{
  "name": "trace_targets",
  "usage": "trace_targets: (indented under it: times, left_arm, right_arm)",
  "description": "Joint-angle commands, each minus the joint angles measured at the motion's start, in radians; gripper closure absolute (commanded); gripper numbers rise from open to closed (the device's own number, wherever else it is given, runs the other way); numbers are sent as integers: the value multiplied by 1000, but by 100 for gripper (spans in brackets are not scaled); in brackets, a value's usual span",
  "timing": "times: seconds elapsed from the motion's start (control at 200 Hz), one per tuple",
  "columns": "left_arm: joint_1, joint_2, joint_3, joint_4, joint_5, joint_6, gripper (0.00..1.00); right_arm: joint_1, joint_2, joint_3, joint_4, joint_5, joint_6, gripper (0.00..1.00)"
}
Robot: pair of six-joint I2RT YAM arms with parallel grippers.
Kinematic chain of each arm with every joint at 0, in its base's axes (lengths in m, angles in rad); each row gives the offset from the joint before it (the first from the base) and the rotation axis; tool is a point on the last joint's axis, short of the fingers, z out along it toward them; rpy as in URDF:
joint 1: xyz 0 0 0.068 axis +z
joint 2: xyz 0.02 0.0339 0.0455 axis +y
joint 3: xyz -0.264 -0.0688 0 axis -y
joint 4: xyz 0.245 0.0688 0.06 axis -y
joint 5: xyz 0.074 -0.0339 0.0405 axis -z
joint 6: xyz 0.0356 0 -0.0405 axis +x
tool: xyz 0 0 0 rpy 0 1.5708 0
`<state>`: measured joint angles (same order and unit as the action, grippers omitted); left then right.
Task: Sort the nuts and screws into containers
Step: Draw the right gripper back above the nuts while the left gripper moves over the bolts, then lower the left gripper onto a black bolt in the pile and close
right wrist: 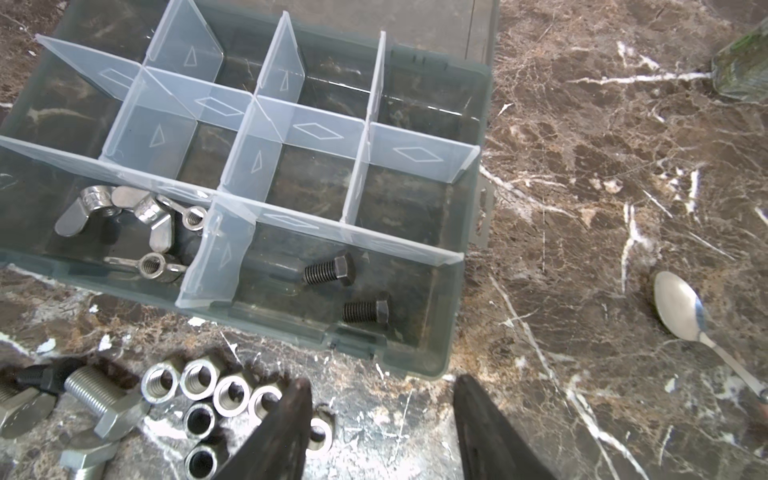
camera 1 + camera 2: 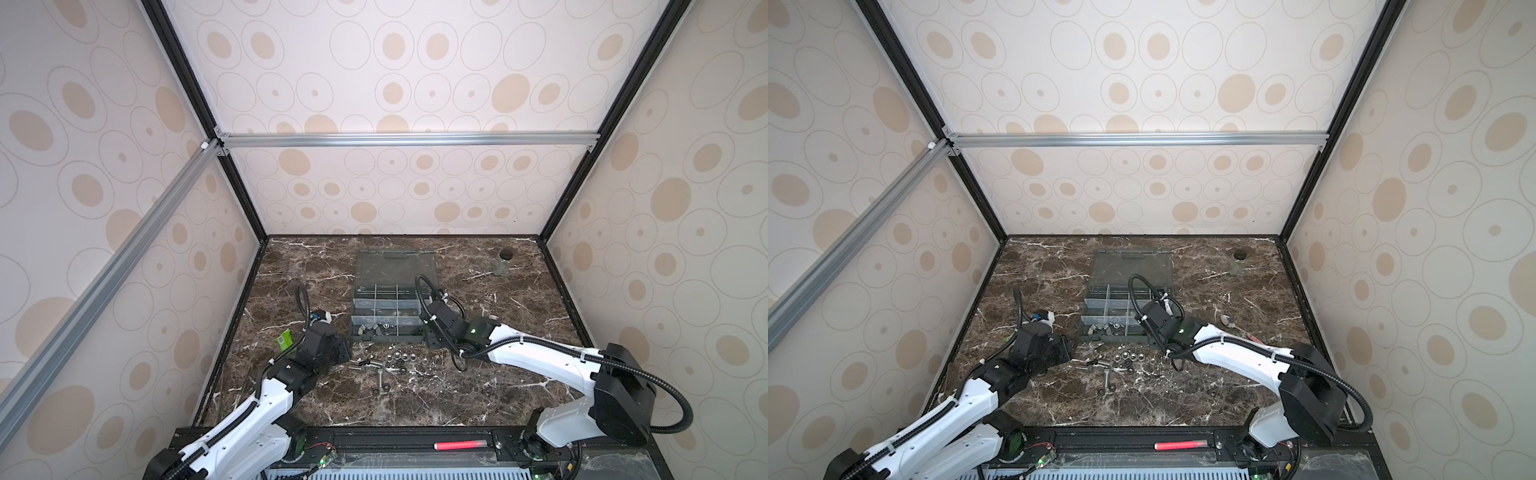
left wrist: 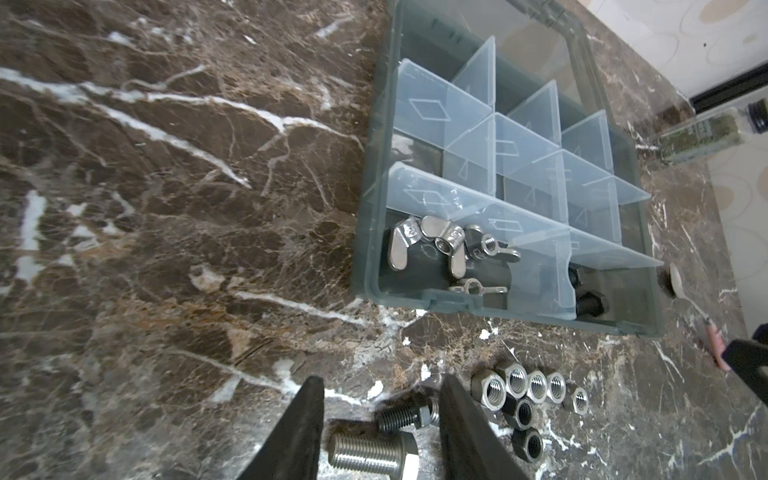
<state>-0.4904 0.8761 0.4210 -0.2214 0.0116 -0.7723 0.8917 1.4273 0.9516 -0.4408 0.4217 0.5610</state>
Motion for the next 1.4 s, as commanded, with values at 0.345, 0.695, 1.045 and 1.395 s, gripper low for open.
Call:
trace_targets:
  times: [0.345,0.695,1.045,1.395]
  left_arm:
    - [-77,131,44,108,56,31,55]
    - [-124,208,45,149,48,15,55]
    - [-164,203,-6,165,31,-33,56]
    - [-191,167,-61,137,25,-61,55]
  right_arm:
    - [-4,-24,-71,-3,16,48,42]
    - [-5,9,-68,2,4,48,43]
    - [-4,-6,-100,20,-4,65,43]
    - [-4,-1,-122,39,-20,85,43]
